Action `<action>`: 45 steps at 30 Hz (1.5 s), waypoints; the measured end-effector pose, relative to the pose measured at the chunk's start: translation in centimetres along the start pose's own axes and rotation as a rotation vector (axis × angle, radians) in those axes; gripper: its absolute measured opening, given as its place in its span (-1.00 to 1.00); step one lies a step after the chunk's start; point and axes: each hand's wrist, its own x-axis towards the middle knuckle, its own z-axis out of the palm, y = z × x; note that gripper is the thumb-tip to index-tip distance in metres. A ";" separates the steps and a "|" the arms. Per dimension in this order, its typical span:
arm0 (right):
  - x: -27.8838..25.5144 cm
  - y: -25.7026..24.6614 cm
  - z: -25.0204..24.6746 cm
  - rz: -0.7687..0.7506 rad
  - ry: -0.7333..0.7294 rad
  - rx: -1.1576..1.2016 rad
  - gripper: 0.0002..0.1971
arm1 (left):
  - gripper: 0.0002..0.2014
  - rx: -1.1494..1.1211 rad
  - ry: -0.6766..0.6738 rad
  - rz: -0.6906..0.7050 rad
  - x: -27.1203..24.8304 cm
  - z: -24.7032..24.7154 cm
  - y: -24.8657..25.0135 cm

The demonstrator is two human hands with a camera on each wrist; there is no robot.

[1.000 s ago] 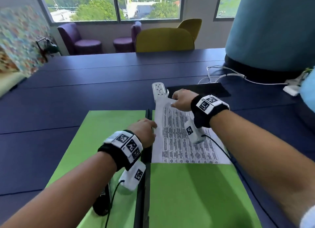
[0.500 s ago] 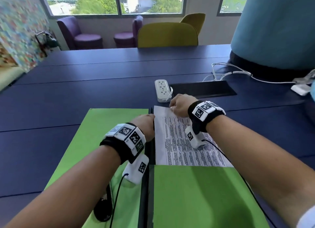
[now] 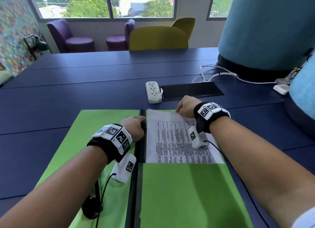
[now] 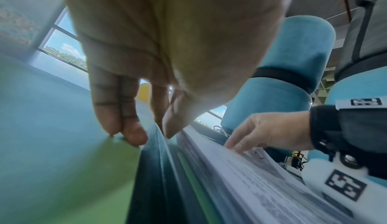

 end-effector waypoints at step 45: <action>-1.6 4.7 -1.8 0.163 0.049 -0.182 -0.83 | -0.45 0.164 -0.066 0.015 5.6 0.9 0.8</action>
